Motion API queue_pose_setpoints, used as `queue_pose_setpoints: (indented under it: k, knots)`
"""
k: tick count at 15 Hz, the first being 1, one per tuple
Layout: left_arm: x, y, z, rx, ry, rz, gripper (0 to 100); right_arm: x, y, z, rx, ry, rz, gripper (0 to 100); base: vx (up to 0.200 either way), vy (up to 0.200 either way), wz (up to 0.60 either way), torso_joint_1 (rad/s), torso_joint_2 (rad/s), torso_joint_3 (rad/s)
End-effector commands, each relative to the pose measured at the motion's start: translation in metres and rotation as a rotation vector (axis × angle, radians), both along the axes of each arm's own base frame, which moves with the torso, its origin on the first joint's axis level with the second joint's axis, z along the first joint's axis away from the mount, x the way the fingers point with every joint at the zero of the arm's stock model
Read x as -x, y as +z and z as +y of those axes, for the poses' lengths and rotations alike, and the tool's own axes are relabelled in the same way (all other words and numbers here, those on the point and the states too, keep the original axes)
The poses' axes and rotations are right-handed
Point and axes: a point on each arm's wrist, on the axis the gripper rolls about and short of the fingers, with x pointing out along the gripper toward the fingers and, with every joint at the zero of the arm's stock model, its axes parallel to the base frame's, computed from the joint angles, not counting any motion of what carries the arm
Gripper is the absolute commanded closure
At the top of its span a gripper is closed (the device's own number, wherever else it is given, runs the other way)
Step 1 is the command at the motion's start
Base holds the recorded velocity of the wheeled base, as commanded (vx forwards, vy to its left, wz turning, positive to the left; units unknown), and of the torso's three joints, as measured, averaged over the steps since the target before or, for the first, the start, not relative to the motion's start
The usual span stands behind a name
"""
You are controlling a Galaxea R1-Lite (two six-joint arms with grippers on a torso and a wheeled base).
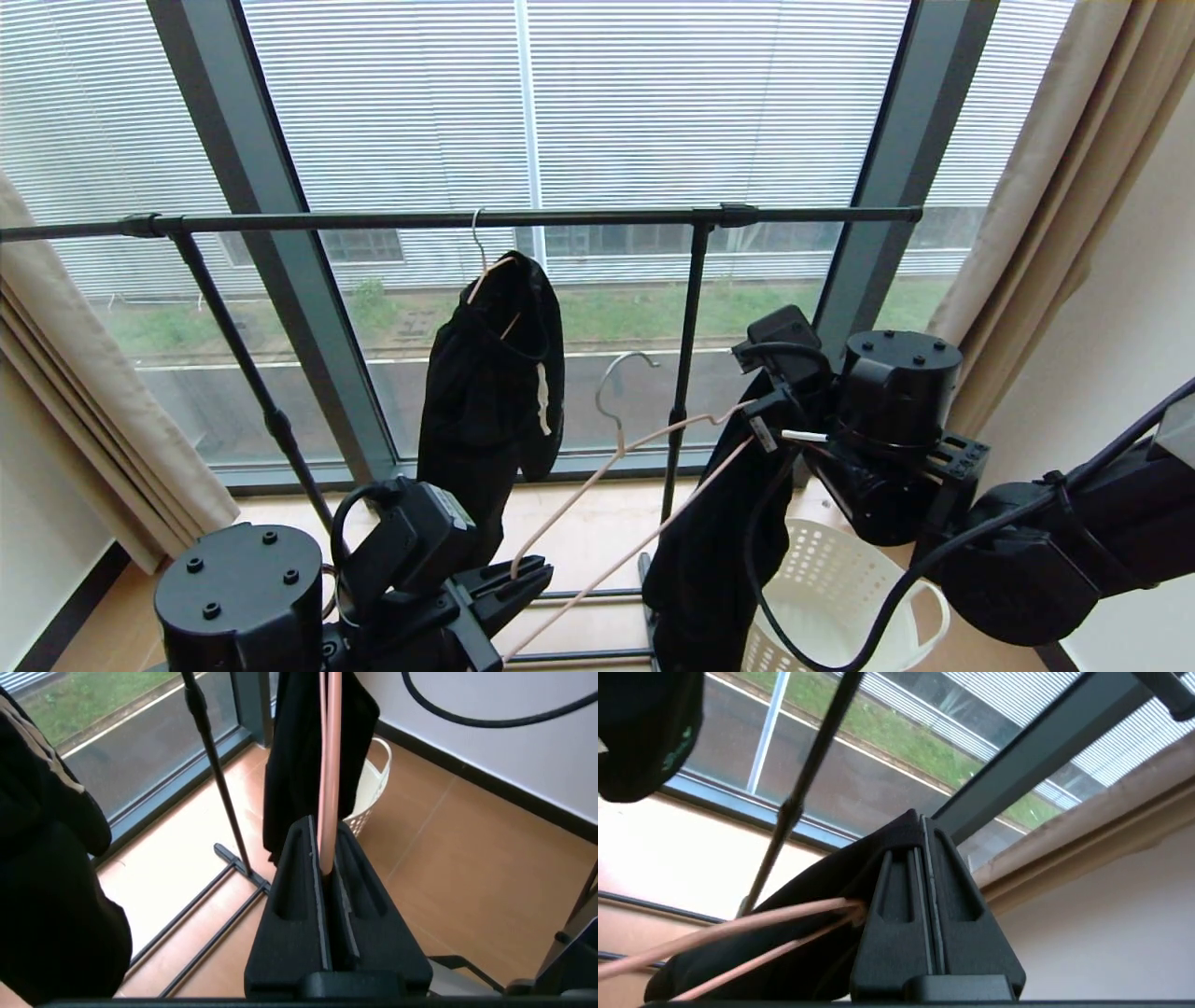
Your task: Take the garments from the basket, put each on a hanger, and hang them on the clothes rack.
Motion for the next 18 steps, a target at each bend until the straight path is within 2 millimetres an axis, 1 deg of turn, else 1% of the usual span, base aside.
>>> queue_pose_setpoints:
  k: [1, 3, 4, 6, 8, 12, 13, 18]
  knots:
    - [-0.001, -0.001, 0.001, -0.002, 0.005, 0.002, 100, 0.007, 0.002, 0.005, -0.013, 0.027, -0.018, 100, 0.0, 0.0, 0.0, 0.0, 0.0, 0.0]
    - [0.0, -0.001, 0.001, -0.005, 0.002, 0.003, 100, 0.013, 0.003, 0.009, -0.026, 0.055, -0.037, 100, 0.0, 0.0, 0.0, 0.0, 0.0, 0.0]
    - [0.0, -0.001, 0.001, -0.005, 0.002, 0.003, 100, 0.015, 0.003, 0.009, -0.025, 0.059, -0.035, 100, 0.0, 0.0, 0.0, 0.0, 0.0, 0.0]
    - [0.0, -0.002, 0.001, -0.006, 0.002, 0.005, 100, 0.034, 0.007, 0.011, -0.029, 0.186, -0.024, 100, 0.0, 0.0, 0.0, 0.0, 0.0, 0.0]
    - [0.0, -0.002, 0.001, -0.006, 0.0, 0.005, 100, 0.047, 0.012, 0.013, -0.038, 0.254, -0.03, 100, 0.0, 0.0, 0.0, 0.0, 0.0, 0.0]
    - [0.0, -0.002, 0.001, -0.006, -0.001, 0.006, 100, 0.058, 0.013, 0.019, -0.042, 0.299, -0.03, 100, 0.0, 0.0, 0.0, 0.0, 0.0, 0.0]
    - [0.0, -0.002, 0.001, -0.006, 0.0, 0.005, 100, 0.064, 0.014, 0.022, -0.043, 0.327, -0.029, 100, 0.0, 0.0, 0.0, 0.0, 0.0, 0.0]
    - [-0.002, -0.002, 0.001, -0.007, 0.01, 0.006, 100, 0.082, 0.017, 0.029, -0.046, 0.384, -0.033, 100, 0.0, 0.0, 0.0, 0.0, 0.0, 0.0]
